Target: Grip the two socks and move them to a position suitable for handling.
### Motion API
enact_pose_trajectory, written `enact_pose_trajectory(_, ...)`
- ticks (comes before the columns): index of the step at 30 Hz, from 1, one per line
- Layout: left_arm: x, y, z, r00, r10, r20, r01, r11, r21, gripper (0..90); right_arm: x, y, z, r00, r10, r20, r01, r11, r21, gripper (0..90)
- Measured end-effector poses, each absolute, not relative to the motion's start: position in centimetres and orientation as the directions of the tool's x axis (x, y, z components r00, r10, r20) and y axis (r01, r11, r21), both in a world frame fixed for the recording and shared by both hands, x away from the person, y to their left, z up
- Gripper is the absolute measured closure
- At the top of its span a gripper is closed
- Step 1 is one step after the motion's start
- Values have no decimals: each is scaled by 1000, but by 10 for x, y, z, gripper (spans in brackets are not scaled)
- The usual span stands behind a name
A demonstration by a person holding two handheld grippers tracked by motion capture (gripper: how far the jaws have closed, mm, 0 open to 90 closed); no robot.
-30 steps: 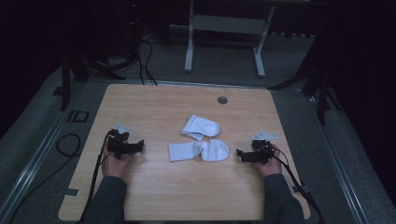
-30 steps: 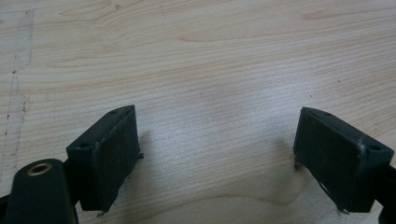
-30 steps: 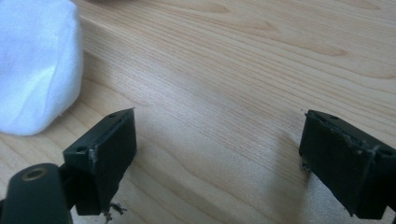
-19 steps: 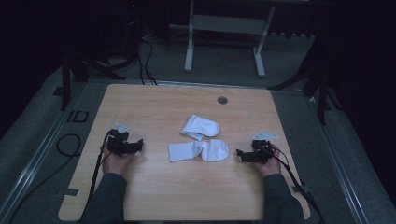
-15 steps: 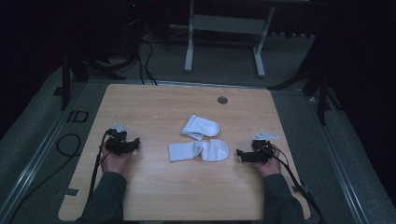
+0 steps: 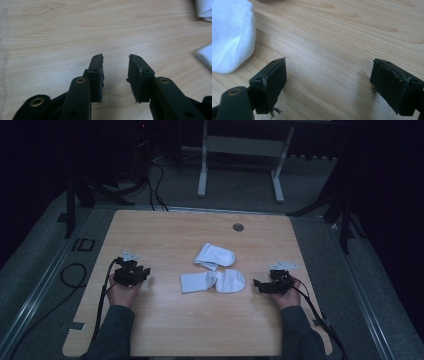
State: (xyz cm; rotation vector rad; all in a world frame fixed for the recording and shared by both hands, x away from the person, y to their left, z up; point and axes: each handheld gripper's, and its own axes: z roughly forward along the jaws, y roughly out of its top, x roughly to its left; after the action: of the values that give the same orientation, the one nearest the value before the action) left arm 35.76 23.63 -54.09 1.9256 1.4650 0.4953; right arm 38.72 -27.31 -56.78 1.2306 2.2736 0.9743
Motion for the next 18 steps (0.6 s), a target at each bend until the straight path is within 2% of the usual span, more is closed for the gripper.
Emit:
enact_pose_trajectory(5, 352, 224, -532, 379, 920, -96, 686, -210, 697, 682, 387, -273, -568, -545, 838, -1, 577, 376, 725, 134)
enact_pose_trajectory(7, 351, 220, -529, 404, 909, -106, 681, -221, 698, 724, 387, -273, -568, -546, 838, -2, 575, 377, 726, 158)
enact_pose_trajectory(8, 350, 218, -527, 412, 905, -108, 678, -226, 699, 739, 385, -274, -566, -550, 835, 0, 572, 377, 729, 271)
enact_pose_trajectory(9, 349, 215, -526, 423, 899, -111, 673, -230, 703, 739, 385, -274, -566, -550, 835, 0, 572, 377, 729, 271)
enact_pose_trajectory(10, 349, 210, -523, 442, 890, -110, 666, -244, 705, 768, 385, -276, -564, -556, 831, -1, 573, 384, 724, 358)
enact_pose_trajectory(11, 349, 210, -523, 442, 890, -110, 666, -244, 705, 787, 385, -276, -564, -556, 831, -1, 573, 384, 724, 358)
enact_pose_trajectory(12, 348, 207, -522, 452, 885, -110, 664, -251, 705, 800, 385, -278, -562, -563, 826, 7, 575, 386, 722, 443)
enact_pose_trajectory(15, 347, 198, -519, 478, 872, -108, 654, -271, 706, 840, 384, -280, -559, -575, 817, 42, 579, 370, 726, 496)
enact_pose_trajectory(16, 346, 192, -518, 493, 864, -101, 648, -288, 705, 891, 383, -280, -556, -590, 807, 33, 569, 386, 726, 541)
enact_pose_trajectory(18, 346, 186, -517, 506, 857, -99, 646, -301, 701, 899, 381, -279, -551, -604, 797, 14, 558, 410, 721, 575)
